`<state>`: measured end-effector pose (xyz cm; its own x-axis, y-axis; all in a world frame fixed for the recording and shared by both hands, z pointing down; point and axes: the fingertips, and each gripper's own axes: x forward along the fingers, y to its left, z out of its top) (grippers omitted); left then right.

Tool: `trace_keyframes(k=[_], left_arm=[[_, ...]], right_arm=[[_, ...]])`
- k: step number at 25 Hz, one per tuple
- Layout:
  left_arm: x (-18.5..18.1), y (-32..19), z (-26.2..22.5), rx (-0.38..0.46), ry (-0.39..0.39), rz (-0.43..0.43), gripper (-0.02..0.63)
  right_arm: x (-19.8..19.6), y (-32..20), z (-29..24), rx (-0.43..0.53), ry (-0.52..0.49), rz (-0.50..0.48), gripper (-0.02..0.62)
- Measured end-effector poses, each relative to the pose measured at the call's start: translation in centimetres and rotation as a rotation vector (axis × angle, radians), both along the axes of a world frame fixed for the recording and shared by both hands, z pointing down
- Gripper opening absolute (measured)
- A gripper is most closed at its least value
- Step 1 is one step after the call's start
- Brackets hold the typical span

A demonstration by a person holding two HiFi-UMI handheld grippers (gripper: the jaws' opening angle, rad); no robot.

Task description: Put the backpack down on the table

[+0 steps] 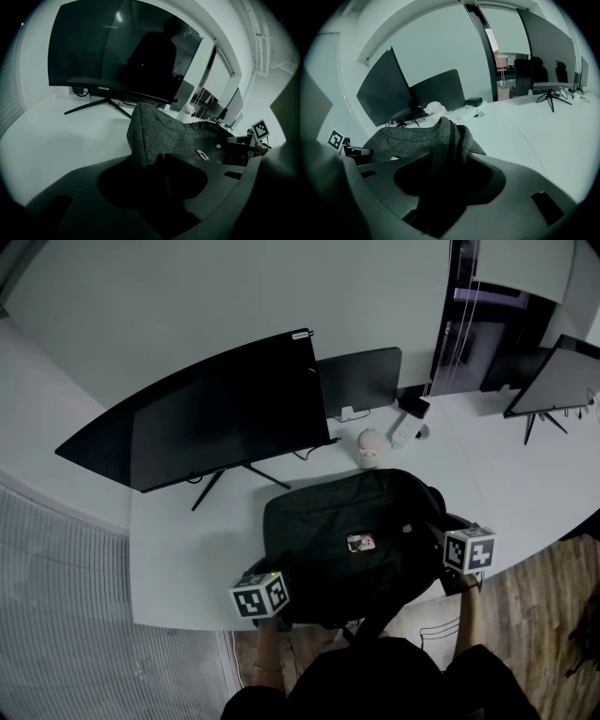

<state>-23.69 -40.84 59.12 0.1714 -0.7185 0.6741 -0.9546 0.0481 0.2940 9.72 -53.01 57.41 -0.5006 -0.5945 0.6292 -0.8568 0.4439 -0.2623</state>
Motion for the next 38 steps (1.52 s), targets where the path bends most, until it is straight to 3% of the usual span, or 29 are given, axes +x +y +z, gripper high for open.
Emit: trace_keyframes(k=[4,11,18,21,24,29,38], left_arm=[[-0.3,0.2,0.4,-0.012,0.006,-0.018,0.194],[-0.9,0.4,-0.4,0.045,-0.017,-0.064,0.241],[-1.9,1.0,-2.6,0.127,-0.127,-0.084,0.243],[-2.3,1.4,-4.3,0.191,-0.166,-0.098,0.203],[-2.5,1.8,-5.8,0.24,-0.225,-0.102,0.107],[-2.4,2.4,-7.4,0.289,-0.24,-0.097,0.074],[-1.8,3.9,-10.8,0.377,-0.24,-0.072,0.026]], right_arm=[[0.4,0.1,0.8,-0.007,0.021,0.028,0.196],[1.4,0.2,-0.1,0.041,0.035,0.07,0.221],[1.8,0.5,-3.3,0.136,-0.006,0.093,0.221],[1.9,1.0,-4.4,0.189,-0.016,0.078,0.2],[2.0,1.5,-5.3,0.244,-0.017,0.069,0.135],[2.2,2.2,-7.4,0.326,-0.021,0.072,0.04],[1.3,4.1,-13.0,0.492,-0.117,0.046,0.015]])
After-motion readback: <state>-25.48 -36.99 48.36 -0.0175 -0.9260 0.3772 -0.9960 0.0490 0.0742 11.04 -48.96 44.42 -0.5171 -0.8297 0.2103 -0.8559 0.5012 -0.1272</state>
